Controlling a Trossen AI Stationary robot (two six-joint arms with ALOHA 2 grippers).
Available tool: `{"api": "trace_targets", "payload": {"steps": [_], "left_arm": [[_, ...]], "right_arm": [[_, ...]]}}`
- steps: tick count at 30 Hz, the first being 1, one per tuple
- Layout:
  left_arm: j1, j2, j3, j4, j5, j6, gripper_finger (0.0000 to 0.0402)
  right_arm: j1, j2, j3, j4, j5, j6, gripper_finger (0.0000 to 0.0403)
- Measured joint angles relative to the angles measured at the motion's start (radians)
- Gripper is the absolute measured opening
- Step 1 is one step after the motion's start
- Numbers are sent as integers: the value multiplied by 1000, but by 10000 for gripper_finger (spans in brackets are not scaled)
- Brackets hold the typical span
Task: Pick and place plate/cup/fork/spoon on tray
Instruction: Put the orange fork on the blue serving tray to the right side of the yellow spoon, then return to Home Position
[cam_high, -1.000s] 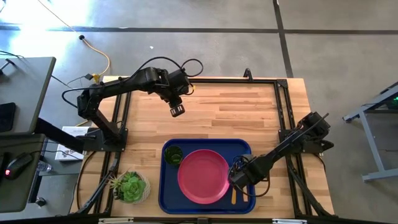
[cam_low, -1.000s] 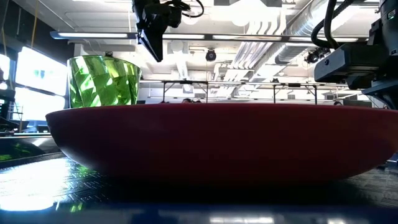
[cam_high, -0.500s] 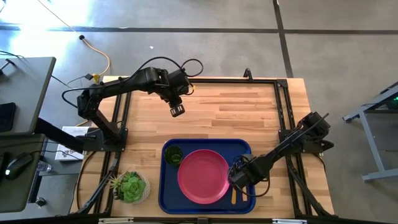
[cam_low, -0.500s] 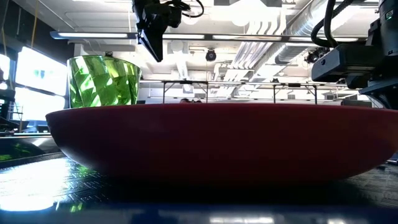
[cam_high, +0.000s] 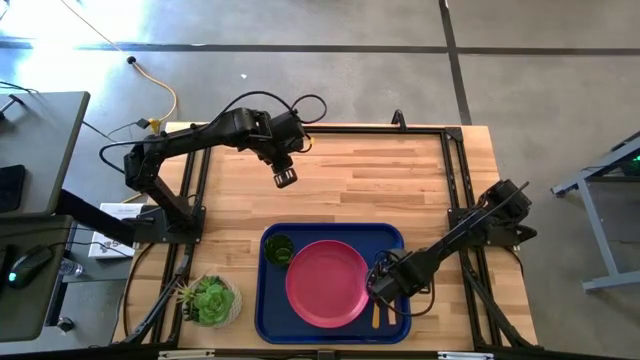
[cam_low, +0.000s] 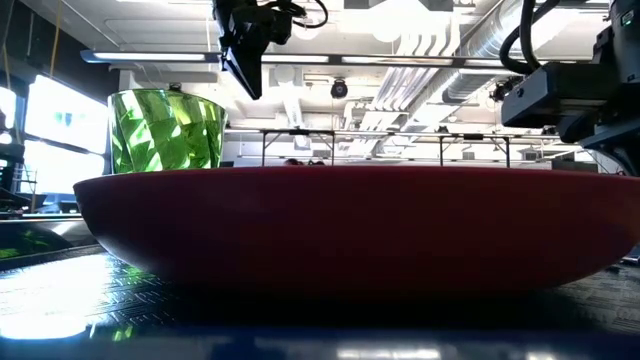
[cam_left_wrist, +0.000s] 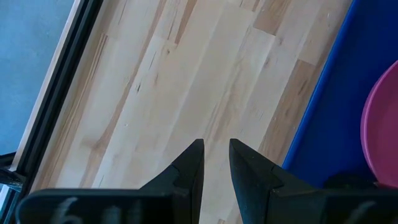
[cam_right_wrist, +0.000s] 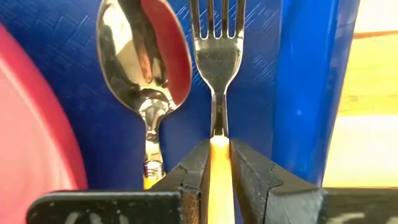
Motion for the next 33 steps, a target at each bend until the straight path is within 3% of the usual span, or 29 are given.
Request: {"api": "trace_targets", "payload": {"steps": [15, 23, 33], "left_arm": [[0, 0, 0, -1, 9, 34, 65], [-15, -58, 0, -7, 93, 42, 65], [-100, -209, 0, 26, 113, -15, 65]], "right_arm": [[-6, -58, 2, -48, 44, -7, 53], [-6, -157, 2, -54, 287, -75, 53], [-52, -302, 2, -68, 547, -384, 53]]}}
